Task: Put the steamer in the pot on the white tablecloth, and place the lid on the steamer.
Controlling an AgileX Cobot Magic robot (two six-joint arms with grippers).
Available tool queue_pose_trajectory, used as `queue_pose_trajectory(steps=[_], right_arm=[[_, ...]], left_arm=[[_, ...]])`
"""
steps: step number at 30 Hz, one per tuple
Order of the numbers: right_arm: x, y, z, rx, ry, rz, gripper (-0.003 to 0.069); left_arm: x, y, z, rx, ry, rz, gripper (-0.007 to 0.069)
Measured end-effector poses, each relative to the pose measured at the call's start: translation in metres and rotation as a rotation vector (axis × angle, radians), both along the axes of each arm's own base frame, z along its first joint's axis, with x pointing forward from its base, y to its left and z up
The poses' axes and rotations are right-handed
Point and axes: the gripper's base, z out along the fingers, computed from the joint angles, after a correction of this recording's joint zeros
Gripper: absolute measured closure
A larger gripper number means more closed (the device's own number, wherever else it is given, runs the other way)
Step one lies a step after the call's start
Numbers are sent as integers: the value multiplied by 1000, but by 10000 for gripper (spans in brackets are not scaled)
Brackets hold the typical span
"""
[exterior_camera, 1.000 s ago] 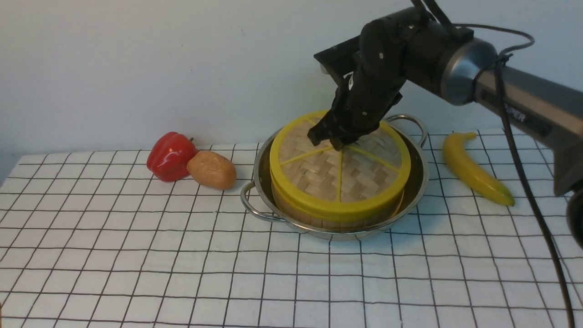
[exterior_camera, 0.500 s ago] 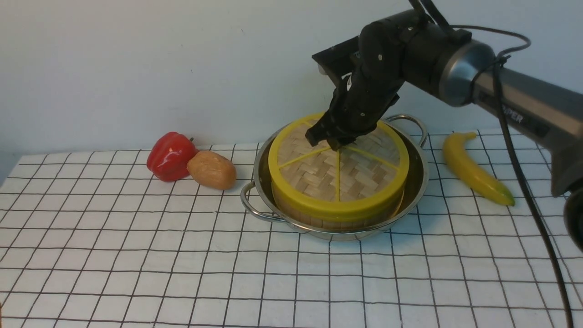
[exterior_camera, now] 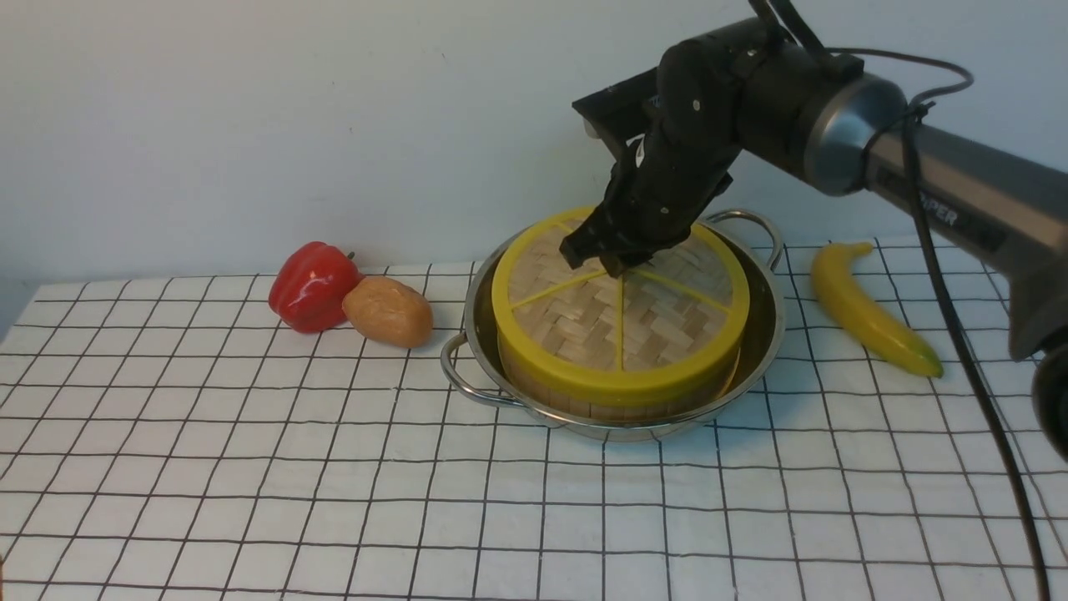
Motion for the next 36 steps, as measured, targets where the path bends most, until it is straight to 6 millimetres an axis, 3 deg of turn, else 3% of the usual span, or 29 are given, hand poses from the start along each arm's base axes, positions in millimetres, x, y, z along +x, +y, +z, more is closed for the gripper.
queue_pose_trajectory(steps=[13, 15, 18, 23, 27, 30, 33, 36], right_arm=[[-1, 0, 1, 19, 23, -44, 491], [-2, 0, 0, 19, 34, -48, 460], [-3, -1, 0, 15, 52, -50, 339], [-4, 0, -1, 22, 70, -61, 207], [-6, -1, 2, 19, 84, -68, 158], [-6, -1, 20, 39, 57, -68, 153], [-9, -2, 60, 92, -29, -65, 155], [-18, -7, 114, 169, -156, -60, 183]], left_arm=[[0, 0, 0, 0, 0, 0, 633], [0, 0, 0, 0, 0, 0, 633], [0, 0, 0, 1, 2, 1, 633], [0, 0, 0, 1, 4, 1, 633], [0, 0, 0, 2, 6, 2, 633], [0, 0, 0, 2, 6, 2, 633], [0, 0, 0, 2, 6, 2, 633], [0, 1, 0, 10, 3, 5, 633]])
